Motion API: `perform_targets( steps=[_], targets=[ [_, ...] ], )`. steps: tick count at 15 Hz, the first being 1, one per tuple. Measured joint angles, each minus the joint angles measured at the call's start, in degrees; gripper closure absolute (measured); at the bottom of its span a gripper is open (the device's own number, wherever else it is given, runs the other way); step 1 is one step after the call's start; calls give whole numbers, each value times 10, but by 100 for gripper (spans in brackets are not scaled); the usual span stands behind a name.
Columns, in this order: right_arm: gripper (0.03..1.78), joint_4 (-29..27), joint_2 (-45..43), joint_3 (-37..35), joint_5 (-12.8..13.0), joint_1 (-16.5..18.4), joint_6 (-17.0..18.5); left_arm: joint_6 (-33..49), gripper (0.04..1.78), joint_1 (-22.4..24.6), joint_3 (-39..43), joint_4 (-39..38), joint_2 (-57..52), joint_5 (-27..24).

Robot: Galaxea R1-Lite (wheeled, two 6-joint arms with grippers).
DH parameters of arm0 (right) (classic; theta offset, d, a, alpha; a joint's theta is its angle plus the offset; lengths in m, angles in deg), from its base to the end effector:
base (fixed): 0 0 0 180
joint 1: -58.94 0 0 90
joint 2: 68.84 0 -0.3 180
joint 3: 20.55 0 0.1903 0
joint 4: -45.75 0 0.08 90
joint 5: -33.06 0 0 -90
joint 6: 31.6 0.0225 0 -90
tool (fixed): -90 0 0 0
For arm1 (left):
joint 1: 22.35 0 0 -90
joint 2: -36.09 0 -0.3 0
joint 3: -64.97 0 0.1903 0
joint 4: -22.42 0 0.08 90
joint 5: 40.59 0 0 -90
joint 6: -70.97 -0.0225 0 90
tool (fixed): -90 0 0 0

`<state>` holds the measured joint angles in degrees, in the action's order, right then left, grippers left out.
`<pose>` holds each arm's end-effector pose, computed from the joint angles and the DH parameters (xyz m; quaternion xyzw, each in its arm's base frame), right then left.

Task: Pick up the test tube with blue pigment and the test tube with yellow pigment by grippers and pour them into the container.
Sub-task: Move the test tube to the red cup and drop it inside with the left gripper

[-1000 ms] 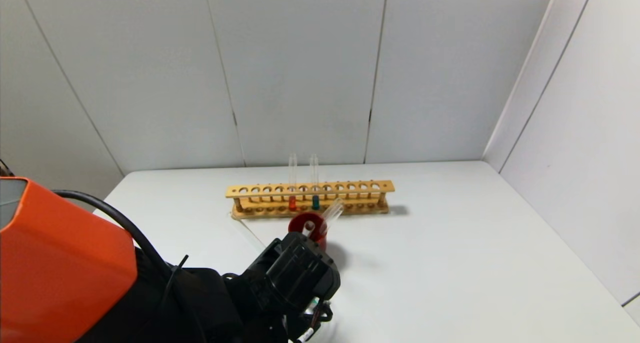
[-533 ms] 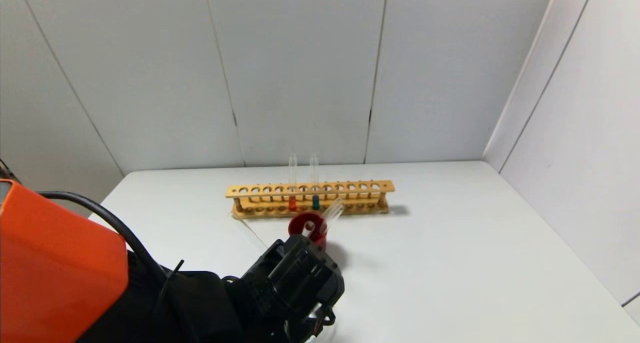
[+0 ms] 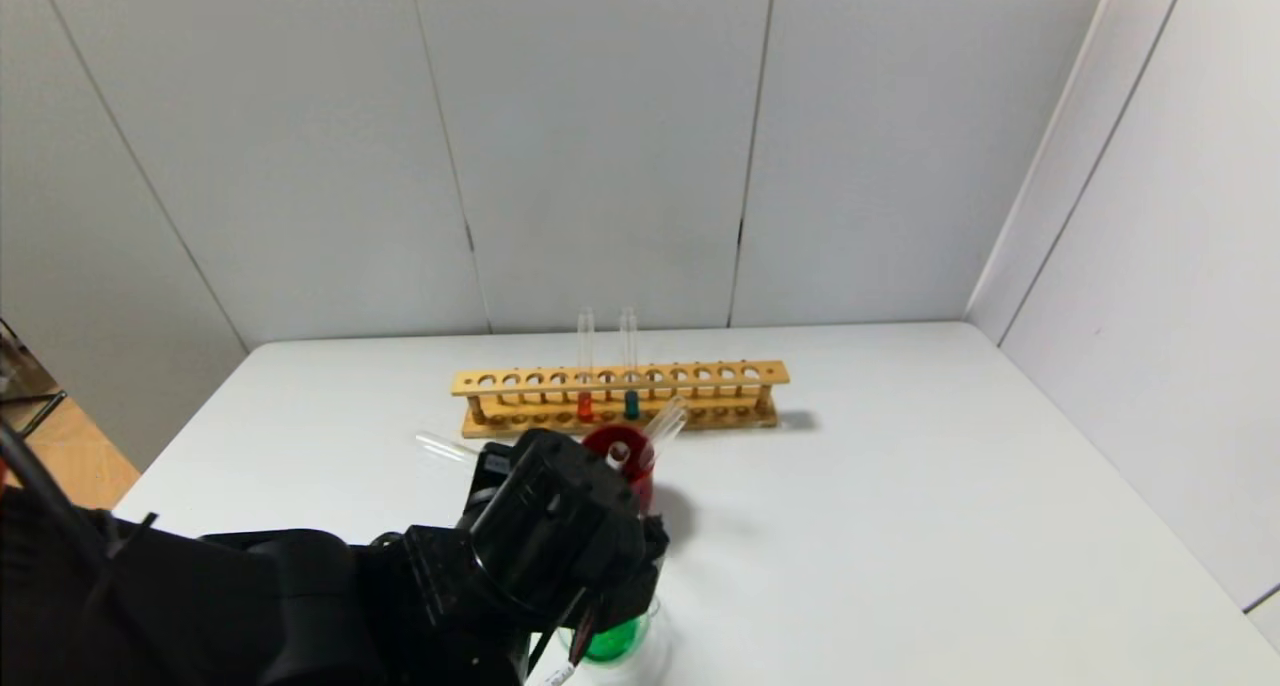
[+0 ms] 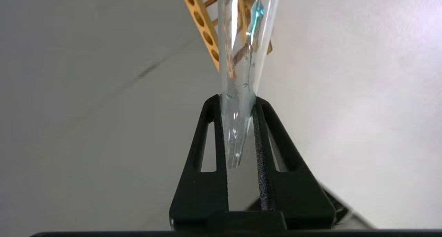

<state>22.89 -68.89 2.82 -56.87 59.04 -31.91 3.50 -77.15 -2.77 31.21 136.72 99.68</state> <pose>-0.0229 0.0000 0.0764 -0.0027 -0.0049 -0.0015 1.0000 0.1788 -0.2234 0.1288 0.7534 0.1594 -0.1509 0.6198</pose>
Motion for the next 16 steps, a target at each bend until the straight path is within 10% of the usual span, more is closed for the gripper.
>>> perform_targets(
  steps=[9, 16],
  targets=[
    [7, 0, 0, 0, 0, 0, 0, 529, 152, 3, -69, -9, -62, -48],
    [7, 0, 0, 0, 0, 0, 0, 842, 152, 138, -77, -100, -88, -179]
  ],
)
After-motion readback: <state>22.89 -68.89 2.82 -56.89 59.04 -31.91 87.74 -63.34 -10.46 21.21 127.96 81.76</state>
